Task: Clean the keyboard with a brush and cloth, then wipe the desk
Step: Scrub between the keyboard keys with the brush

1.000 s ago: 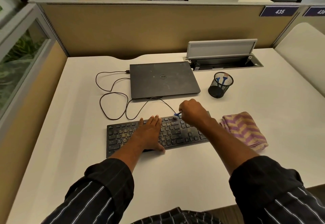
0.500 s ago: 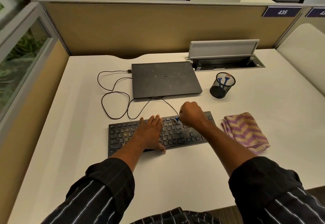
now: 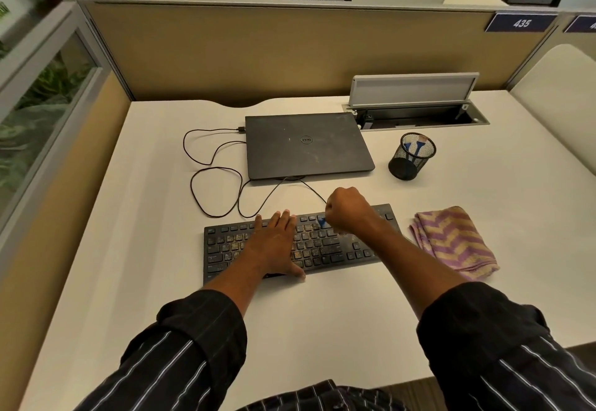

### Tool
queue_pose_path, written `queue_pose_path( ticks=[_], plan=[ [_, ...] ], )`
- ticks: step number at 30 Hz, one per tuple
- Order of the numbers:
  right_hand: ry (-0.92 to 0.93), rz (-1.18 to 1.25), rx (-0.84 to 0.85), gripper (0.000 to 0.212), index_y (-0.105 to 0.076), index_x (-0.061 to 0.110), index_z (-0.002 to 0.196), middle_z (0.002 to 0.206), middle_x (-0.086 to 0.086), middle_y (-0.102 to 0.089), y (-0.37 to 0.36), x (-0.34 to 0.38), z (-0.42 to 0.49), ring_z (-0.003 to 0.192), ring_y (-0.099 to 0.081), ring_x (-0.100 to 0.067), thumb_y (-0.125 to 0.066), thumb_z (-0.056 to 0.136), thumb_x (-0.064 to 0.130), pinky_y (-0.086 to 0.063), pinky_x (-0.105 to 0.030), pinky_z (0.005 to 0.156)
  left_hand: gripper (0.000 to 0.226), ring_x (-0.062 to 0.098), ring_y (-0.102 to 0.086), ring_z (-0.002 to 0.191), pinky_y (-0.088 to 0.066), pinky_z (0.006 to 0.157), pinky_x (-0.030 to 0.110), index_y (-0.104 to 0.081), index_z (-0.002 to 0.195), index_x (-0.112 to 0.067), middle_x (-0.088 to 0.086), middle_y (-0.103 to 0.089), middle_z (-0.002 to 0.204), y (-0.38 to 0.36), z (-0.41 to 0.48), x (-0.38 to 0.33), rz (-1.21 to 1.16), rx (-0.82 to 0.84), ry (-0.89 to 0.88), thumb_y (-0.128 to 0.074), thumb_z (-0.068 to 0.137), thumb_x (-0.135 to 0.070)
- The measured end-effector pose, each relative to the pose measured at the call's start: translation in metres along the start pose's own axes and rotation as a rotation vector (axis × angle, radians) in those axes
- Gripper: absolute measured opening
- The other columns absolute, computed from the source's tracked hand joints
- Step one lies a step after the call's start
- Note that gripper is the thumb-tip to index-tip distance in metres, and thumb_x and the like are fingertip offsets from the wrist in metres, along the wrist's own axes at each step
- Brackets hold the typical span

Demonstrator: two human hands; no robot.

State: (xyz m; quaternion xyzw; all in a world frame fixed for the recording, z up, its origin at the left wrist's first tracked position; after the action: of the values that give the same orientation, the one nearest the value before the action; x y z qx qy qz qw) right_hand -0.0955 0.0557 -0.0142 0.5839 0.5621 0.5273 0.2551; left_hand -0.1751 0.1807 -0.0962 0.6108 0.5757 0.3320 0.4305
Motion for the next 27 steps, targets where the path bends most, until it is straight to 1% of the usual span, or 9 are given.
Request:
queue_pose_path(
  ticks=[2,4,5,8,13,15,19,23,27],
  plan=[
    [-0.003,-0.008,0.046,0.017,-0.07,0.0,0.099,0.091,-0.014,-0.072,-0.004,-0.002,-0.002,0.077,-0.071,-0.023,-0.067,0.087,0.011,-0.06,-0.036,0.078,0.136,0.029,0.004,0.155,-0.004,0.124,0.056,0.005,0.16,-0.013,0.01,0.007,0.168,-0.001,0.001,0.0,-0.003,-0.012,-0.009,-0.068,0.068,-0.081],
    [0.0,-0.011,0.044,0.016,-0.07,0.0,0.098,0.09,-0.014,-0.072,0.0,-0.002,-0.002,0.076,-0.071,-0.023,-0.066,0.088,0.011,-0.06,-0.035,0.078,0.136,0.029,0.004,0.155,-0.004,0.125,0.053,0.005,0.16,-0.012,0.011,0.006,0.168,-0.001,0.001,0.0,-0.01,-0.022,-0.017,-0.068,0.068,-0.081],
    [0.008,-0.01,0.02,0.016,-0.071,0.0,0.098,0.091,-0.013,-0.072,0.005,-0.002,-0.001,0.077,-0.07,-0.023,-0.065,0.088,0.011,-0.059,-0.033,0.078,0.136,0.029,0.004,0.155,-0.005,0.125,0.051,0.004,0.16,-0.012,0.011,0.006,0.168,-0.002,0.001,0.0,-0.016,-0.027,-0.02,-0.069,0.068,-0.081],
    [0.035,0.002,-0.058,0.018,-0.074,0.002,0.096,0.094,-0.014,-0.073,0.014,0.001,0.002,0.077,-0.064,-0.021,-0.06,0.089,0.009,-0.05,-0.028,0.069,0.136,0.029,0.003,0.155,-0.005,0.126,0.05,0.003,0.16,-0.011,0.011,0.005,0.168,-0.001,0.001,0.0,-0.023,-0.032,-0.024,-0.07,0.068,-0.08],
    [0.012,-0.021,0.03,0.021,-0.071,0.002,0.103,0.096,-0.013,-0.072,-0.002,-0.002,0.0,0.082,-0.069,-0.023,-0.068,0.087,0.015,-0.059,-0.034,0.08,0.136,0.029,0.004,0.155,-0.005,0.126,0.05,0.004,0.16,-0.012,0.011,0.006,0.168,-0.001,0.002,-0.001,-0.03,-0.022,-0.024,-0.07,0.068,-0.079],
    [0.003,-0.022,0.045,0.02,-0.069,0.002,0.103,0.095,-0.013,-0.071,-0.003,-0.004,0.001,0.08,-0.07,-0.023,-0.068,0.087,0.014,-0.06,-0.036,0.08,0.136,0.029,0.004,0.155,-0.005,0.126,0.049,0.004,0.16,-0.012,0.01,0.006,0.168,-0.001,0.002,-0.001,-0.035,-0.021,-0.024,-0.07,0.068,-0.079],
    [0.038,-0.002,-0.041,0.018,-0.074,0.002,0.099,0.093,-0.013,-0.073,0.011,0.001,0.004,0.079,-0.068,-0.024,-0.064,0.087,0.011,-0.057,-0.032,0.074,0.136,0.029,0.002,0.155,-0.006,0.126,0.049,0.002,0.16,-0.011,0.011,0.004,0.168,0.001,0.001,-0.001,-0.027,-0.034,-0.025,-0.071,0.068,-0.079],
    [0.047,-0.043,-0.009,0.02,-0.072,0.001,0.102,0.097,-0.014,-0.072,0.002,0.002,0.0,0.083,-0.067,-0.025,-0.067,0.087,0.014,-0.058,-0.036,0.081,0.135,0.028,0.003,0.155,-0.006,0.126,0.049,0.002,0.16,-0.012,0.01,0.004,0.169,0.002,0.0,-0.001,-0.032,-0.035,-0.025,-0.071,0.068,-0.078],
    [0.035,-0.067,0.02,0.021,-0.07,0.002,0.102,0.097,-0.013,-0.07,0.003,0.0,0.0,0.084,-0.067,-0.024,-0.069,0.086,0.015,-0.058,-0.036,0.081,0.135,0.028,0.003,0.155,-0.006,0.126,0.048,0.003,0.16,-0.011,0.01,0.005,0.168,0.002,0.0,-0.001,-0.028,-0.037,-0.026,-0.071,0.068,-0.078]
  ],
)
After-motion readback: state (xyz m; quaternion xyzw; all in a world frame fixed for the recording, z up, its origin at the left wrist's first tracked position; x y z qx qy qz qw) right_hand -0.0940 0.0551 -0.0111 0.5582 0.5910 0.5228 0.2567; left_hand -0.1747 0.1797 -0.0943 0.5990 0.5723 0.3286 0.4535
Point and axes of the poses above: each hand's wrist, its own z-axis towards the middle knuckle, its own y-axis out of the back of the hand, x = y × z, the point moved 8 cm from there along z, towards the middle knuckle
